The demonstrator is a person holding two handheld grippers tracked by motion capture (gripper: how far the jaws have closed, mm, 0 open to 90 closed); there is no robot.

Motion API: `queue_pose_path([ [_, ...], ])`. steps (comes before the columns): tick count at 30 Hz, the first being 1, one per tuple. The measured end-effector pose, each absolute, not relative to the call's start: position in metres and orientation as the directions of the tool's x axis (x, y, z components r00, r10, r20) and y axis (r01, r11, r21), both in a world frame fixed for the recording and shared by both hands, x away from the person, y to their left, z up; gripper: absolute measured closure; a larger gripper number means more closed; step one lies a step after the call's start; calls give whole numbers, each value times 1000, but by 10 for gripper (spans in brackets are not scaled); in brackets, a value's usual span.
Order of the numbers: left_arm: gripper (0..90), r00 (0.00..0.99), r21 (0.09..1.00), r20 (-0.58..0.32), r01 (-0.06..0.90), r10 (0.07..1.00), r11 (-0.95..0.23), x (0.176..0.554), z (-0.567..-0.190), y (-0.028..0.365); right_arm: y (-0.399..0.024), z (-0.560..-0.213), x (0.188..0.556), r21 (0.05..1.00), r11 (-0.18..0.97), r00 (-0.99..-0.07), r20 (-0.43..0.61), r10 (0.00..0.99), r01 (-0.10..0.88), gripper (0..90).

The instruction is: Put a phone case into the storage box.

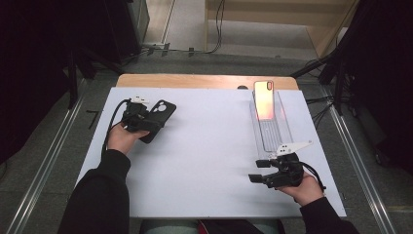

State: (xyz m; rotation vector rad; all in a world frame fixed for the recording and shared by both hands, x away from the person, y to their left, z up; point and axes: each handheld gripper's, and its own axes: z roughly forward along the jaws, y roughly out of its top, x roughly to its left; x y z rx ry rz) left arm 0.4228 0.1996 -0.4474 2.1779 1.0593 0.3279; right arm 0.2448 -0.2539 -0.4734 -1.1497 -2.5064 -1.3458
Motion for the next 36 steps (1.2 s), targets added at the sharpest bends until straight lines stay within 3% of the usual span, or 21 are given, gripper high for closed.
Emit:
queue_pose_path([
  [13, 151, 692, 671, -187, 609, 697, -424, 396, -430, 172, -246, -466, 244, 695, 289, -690, 403, 601, 658, 236],
  [23, 151, 724, 664, -220, 602, 654, -444, 369, -430, 147, -237, -459, 244, 695, 266, -673, 413, 614, 669, 234],
  [36, 150, 702, 678, -240, 616, 670, -401, 333, -434, 126, -225, -451, 246, 691, 219, -637, 434, 637, 689, 234],
])
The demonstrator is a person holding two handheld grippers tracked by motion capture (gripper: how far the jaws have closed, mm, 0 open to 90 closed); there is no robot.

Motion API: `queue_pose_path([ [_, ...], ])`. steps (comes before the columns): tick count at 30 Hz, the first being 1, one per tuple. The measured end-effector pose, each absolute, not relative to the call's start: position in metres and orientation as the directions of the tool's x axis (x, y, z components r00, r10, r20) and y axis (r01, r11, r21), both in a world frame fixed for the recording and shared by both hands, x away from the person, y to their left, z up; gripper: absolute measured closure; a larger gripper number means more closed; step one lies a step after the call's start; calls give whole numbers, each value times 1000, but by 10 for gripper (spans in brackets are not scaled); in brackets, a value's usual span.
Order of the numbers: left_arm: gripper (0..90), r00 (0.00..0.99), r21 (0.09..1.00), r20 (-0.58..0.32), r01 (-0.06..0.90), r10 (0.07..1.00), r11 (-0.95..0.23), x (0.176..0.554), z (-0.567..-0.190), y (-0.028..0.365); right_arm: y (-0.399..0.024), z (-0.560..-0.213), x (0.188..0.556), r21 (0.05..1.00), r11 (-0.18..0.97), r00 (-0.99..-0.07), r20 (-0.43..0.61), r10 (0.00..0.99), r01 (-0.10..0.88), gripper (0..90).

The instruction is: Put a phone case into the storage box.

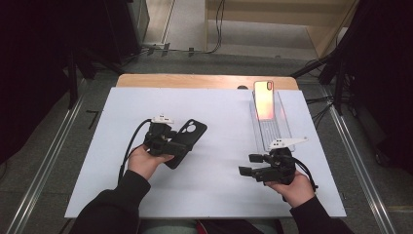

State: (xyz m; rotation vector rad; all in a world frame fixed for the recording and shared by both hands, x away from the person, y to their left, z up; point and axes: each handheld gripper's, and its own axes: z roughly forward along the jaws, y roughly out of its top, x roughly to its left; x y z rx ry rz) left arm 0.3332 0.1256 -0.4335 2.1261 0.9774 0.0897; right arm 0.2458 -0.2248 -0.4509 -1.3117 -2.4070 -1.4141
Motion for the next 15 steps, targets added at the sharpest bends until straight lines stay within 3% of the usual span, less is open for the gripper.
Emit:
queue_pose_path([
  [15, 149, 665, 711, -278, 627, 693, -317, 307, -445, 98, -209, -440, 254, 694, 182, -600, 424, 678, 697, 234],
])
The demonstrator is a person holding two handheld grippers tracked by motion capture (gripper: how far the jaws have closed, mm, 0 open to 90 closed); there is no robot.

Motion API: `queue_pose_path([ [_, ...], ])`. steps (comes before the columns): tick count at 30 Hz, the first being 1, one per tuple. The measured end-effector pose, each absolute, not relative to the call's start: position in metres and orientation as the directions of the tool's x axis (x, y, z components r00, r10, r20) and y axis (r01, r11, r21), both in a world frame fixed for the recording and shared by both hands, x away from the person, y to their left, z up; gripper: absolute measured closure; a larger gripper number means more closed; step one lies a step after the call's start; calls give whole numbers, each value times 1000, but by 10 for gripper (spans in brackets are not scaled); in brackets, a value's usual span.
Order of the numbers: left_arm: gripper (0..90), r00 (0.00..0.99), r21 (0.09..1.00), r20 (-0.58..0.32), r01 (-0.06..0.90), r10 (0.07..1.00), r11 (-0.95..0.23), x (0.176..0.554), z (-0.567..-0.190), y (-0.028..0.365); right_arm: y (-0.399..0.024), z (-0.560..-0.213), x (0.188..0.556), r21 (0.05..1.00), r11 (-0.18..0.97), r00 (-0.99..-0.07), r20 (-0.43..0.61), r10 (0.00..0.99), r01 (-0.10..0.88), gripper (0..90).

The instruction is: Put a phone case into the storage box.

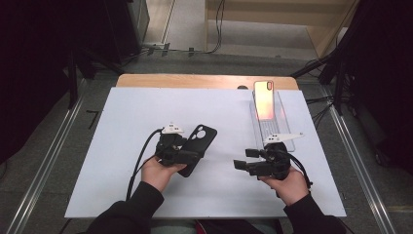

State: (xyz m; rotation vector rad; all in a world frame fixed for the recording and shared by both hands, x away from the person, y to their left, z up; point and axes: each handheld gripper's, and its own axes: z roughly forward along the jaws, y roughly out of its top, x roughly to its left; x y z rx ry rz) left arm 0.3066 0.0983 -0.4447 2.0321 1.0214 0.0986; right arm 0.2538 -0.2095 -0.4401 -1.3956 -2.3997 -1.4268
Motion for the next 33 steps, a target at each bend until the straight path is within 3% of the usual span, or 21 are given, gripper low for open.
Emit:
queue_pose_path([
  [7, 148, 651, 742, -250, 605, 717, -290, 297, -451, 87, -204, -435, 259, 711, 190, -601, 385, 701, 677, 234],
  [33, 148, 631, 865, -250, 487, 734, -124, 269, -467, 72, -174, -420, 290, 700, 81, -539, 466, 701, 710, 215],
])
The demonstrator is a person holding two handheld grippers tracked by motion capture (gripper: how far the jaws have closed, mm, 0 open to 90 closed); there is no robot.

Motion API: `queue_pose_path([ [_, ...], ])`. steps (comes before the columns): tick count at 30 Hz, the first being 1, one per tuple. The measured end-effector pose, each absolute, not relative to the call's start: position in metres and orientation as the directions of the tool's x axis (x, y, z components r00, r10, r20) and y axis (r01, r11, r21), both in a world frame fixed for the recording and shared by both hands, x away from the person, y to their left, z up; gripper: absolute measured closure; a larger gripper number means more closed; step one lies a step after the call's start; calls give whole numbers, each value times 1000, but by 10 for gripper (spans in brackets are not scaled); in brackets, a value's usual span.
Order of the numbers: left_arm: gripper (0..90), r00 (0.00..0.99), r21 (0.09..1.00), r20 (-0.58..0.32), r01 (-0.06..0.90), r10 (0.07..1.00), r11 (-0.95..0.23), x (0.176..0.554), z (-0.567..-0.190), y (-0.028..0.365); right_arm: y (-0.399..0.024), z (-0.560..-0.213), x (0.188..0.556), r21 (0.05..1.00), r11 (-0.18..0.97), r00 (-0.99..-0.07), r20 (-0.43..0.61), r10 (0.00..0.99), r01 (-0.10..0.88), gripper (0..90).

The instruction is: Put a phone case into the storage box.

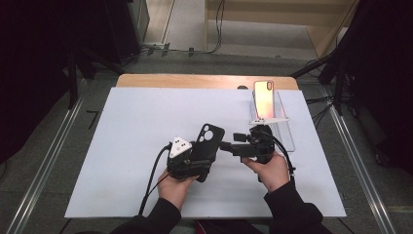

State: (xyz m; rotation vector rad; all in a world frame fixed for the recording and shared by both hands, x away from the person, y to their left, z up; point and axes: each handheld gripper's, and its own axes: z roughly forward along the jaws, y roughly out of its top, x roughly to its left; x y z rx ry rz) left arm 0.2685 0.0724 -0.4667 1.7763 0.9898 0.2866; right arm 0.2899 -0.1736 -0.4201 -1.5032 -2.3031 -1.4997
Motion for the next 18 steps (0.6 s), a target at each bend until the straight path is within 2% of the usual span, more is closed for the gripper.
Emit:
queue_pose_path([
  [5, 147, 627, 863, -258, 492, 735, -117, 264, -470, 68, -170, -419, 296, 692, 60, -524, 485, 700, 720, 216],
  [11, 148, 630, 893, -214, 436, 746, -112, 257, -472, 65, -165, -421, 302, 693, 49, -522, 493, 696, 720, 216],
  [18, 147, 632, 907, -208, 411, 746, -95, 251, -472, 62, -161, -422, 308, 681, 20, -507, 525, 684, 732, 240],
])
